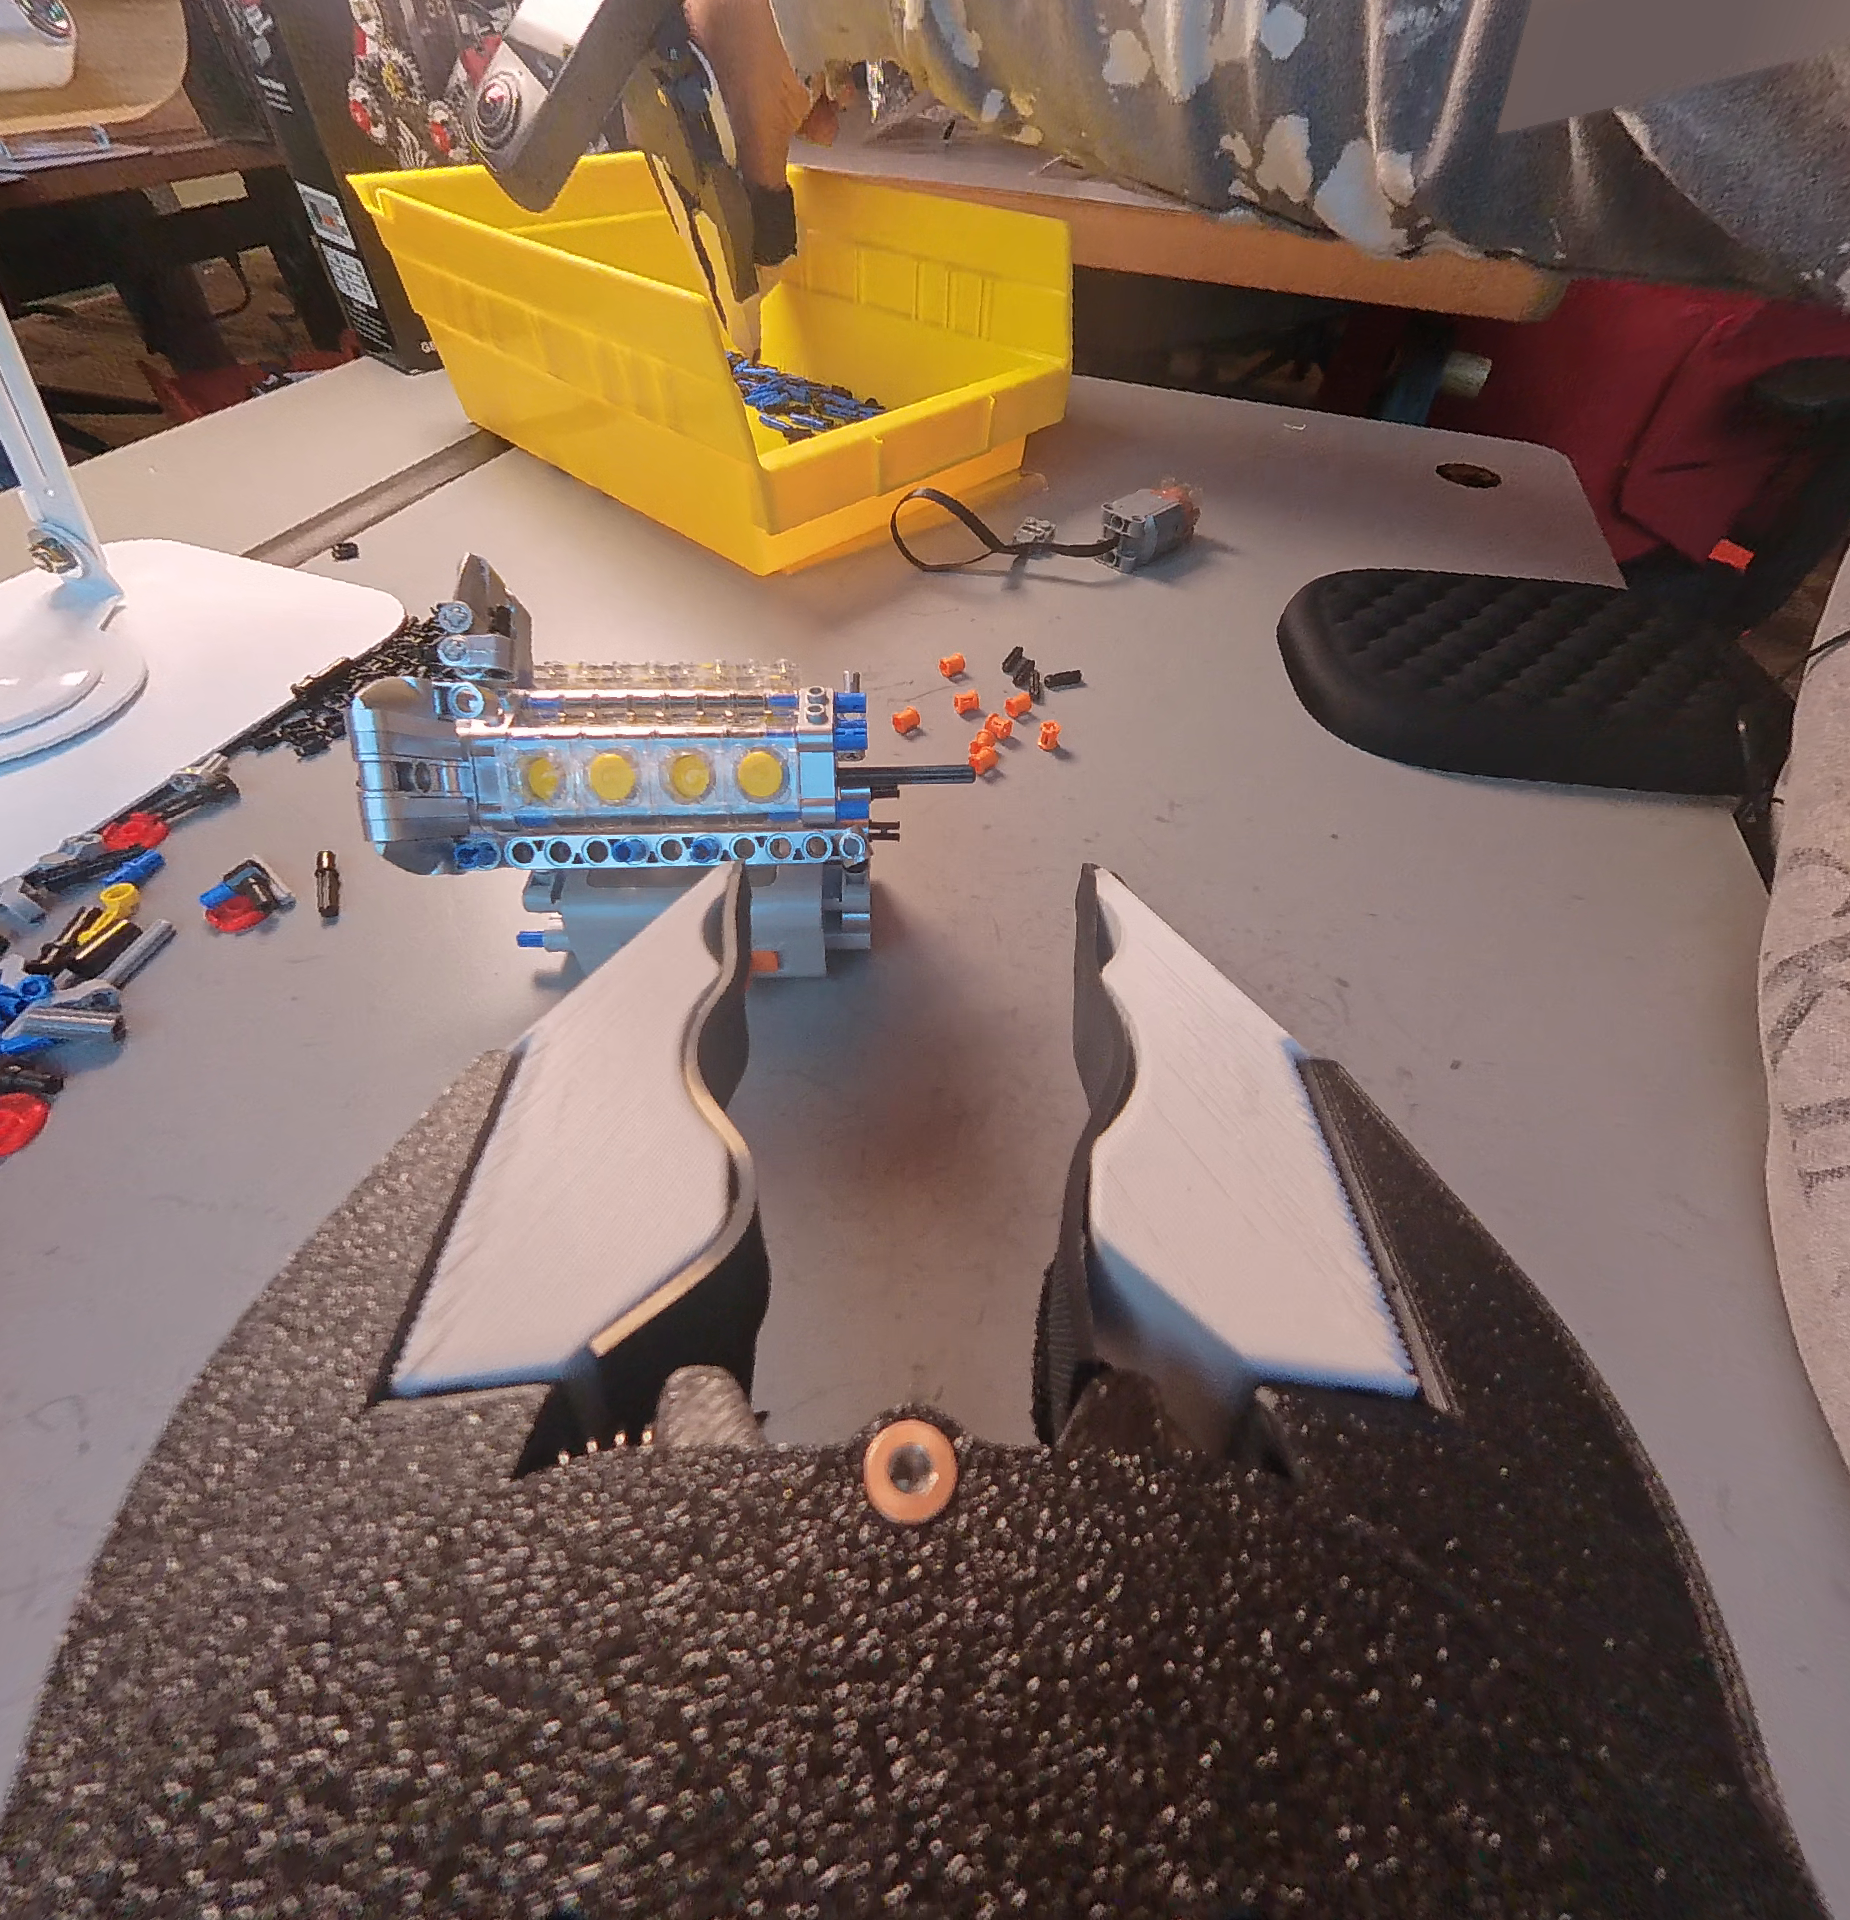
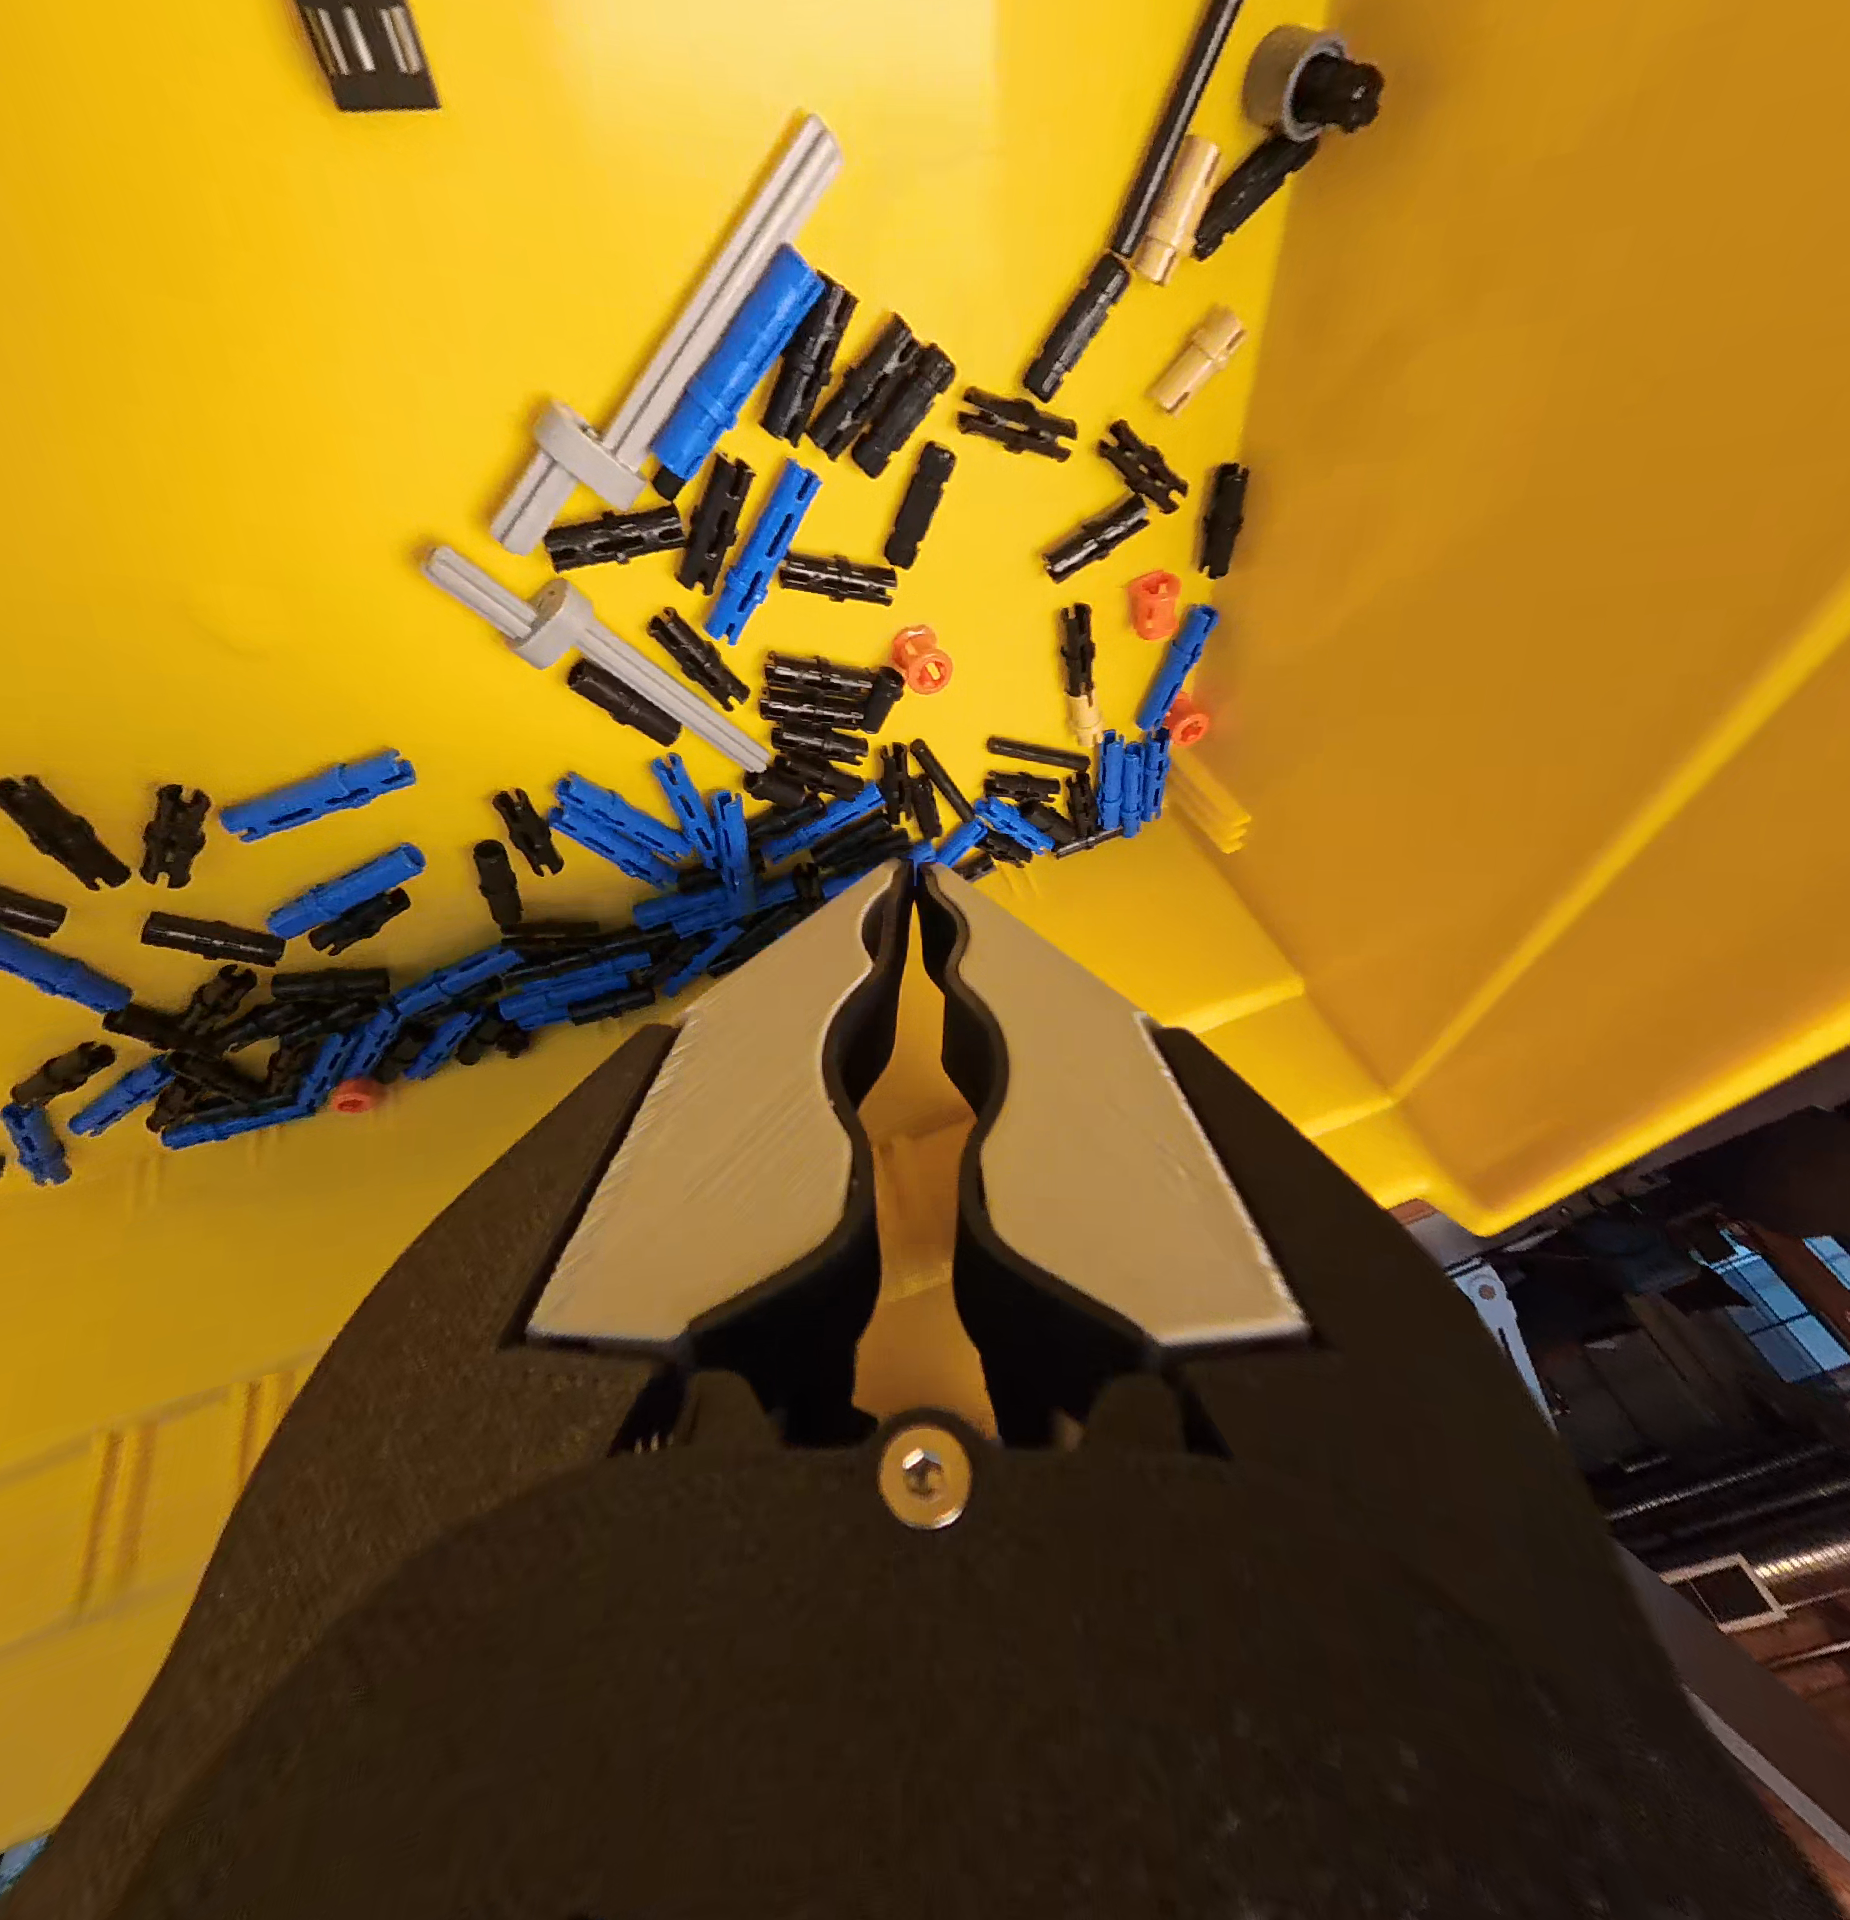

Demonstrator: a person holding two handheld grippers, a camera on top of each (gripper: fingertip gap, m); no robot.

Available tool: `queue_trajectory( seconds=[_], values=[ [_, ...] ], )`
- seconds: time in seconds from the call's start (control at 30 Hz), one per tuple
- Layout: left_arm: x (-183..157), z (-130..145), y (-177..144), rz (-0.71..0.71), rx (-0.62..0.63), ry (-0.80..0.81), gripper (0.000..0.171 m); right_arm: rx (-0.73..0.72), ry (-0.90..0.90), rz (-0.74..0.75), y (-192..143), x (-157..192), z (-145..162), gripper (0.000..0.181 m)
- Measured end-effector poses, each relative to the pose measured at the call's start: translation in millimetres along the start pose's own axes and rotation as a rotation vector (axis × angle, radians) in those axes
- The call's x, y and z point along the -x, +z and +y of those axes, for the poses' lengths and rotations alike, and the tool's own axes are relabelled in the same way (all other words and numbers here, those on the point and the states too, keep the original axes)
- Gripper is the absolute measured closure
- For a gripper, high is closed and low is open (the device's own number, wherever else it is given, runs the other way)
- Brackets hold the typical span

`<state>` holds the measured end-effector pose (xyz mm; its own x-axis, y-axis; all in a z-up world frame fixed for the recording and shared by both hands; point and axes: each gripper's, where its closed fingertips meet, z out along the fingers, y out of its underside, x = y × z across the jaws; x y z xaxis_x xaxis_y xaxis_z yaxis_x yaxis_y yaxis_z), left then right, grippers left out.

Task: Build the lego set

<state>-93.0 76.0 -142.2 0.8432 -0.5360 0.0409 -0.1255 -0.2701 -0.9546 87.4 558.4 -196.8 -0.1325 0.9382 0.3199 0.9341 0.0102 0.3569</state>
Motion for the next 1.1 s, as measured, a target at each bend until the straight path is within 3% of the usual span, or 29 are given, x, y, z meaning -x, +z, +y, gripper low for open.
queue_trajectory(
  seconds=[0.3,0.5,0.67,0.87,1.1],
  values=[
    [0.3,0.4,0.3,0.0,0.003,-0.003,0.111,-0.082,-0.01,-0.079,-2.6,17.8,-13.1,0.181],
    [1.7,0.1,0.0,-0.002,0.0,-0.012,0.111,-0.324,0.072,-0.128,-30.5,14.2,-39.8,0.181],
    [1.9,0.4,0.1,-0.001,0.002,-0.014,0.111,-0.134,-0.004,0.017,-17.3,-5.5,-9.1,0.181],
    [1.5,0.9,0.6,-0.002,0.006,-0.01,0.111,0.059,-0.132,0.064,-0.2,1.0,8.7,0.181],
    [1.9,0.6,0.2,-0.002,0.003,-0.014,0.111,0.154,-0.213,0.093,6.8,2.5,11.8,0.181]
  ],
)
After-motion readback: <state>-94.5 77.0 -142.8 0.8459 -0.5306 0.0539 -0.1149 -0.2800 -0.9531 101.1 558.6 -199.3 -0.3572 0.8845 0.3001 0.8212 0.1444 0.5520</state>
